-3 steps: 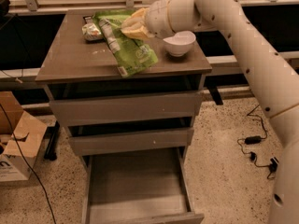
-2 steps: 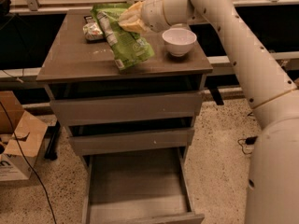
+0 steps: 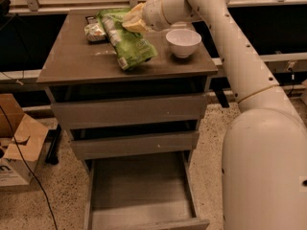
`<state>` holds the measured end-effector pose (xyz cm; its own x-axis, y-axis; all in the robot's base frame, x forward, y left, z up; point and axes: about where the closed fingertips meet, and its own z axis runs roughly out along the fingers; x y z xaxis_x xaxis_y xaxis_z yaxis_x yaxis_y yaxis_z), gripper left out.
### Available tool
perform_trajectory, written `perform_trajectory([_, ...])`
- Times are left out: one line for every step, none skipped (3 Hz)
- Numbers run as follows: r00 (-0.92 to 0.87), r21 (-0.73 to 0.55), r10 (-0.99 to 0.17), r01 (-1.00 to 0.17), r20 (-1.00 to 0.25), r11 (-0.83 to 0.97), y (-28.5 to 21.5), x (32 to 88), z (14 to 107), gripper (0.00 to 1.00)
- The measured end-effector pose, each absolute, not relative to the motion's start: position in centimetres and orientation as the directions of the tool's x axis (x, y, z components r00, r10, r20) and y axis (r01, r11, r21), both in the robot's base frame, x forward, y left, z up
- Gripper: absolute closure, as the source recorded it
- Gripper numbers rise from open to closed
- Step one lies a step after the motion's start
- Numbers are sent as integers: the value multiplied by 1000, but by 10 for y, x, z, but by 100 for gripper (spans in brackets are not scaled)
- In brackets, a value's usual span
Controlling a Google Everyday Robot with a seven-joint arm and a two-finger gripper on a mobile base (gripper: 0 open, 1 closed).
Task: Pick green rice chip bag from bottom drawer and place on counter
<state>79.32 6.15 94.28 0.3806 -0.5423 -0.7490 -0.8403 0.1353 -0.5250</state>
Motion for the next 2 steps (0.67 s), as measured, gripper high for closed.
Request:
perform_trajectory([381,-525,-542,-840,-749,135,62,793,943,50])
perform_trajectory([381,-525,-542,-840,-749,135,62,793,943,19])
